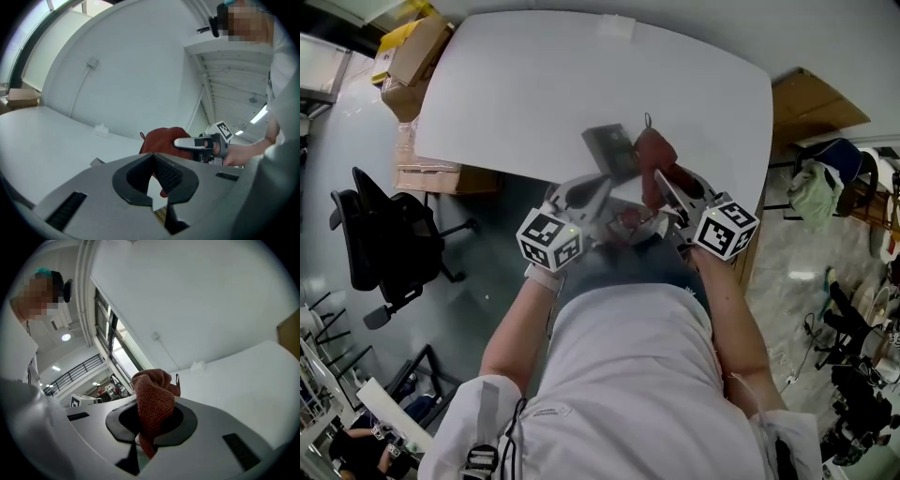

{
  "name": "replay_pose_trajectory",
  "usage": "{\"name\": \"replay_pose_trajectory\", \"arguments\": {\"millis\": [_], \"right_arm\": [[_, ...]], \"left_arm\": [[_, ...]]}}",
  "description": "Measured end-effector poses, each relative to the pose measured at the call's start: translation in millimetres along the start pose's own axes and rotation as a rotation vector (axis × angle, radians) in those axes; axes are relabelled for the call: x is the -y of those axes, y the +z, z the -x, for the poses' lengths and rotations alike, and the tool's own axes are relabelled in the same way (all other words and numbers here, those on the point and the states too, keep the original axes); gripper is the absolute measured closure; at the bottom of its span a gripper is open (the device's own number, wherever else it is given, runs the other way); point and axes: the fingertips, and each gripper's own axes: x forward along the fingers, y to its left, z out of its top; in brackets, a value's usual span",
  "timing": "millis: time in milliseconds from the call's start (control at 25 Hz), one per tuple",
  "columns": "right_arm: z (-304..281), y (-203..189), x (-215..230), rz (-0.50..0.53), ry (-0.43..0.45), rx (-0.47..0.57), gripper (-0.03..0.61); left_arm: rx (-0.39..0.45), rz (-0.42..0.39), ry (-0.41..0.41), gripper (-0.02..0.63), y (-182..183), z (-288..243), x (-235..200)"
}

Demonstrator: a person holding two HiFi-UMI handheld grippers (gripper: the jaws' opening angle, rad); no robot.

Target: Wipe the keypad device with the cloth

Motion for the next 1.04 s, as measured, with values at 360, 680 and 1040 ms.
{"name": "replay_pose_trajectory", "arguments": {"millis": [360, 680, 1040], "right_arm": [[57.2, 36.8, -51.7, 0.279, 0.085, 0.069, 0.525], [94.4, 31.5, -69.0, 0.371, 0.187, 0.043, 0.525], [107.2, 24.0, -74.5, 0.387, 0.22, 0.026, 0.525]], "left_arm": [[0.1, -0.152, 0.103, 0.603, 37.7, 31.0, 71.4], [0.185, -0.142, 0.248, 0.603, 32.7, 42.6, 120.3], [0.199, -0.188, 0.289, 0.603, 35.6, 43.5, 140.4]]}}
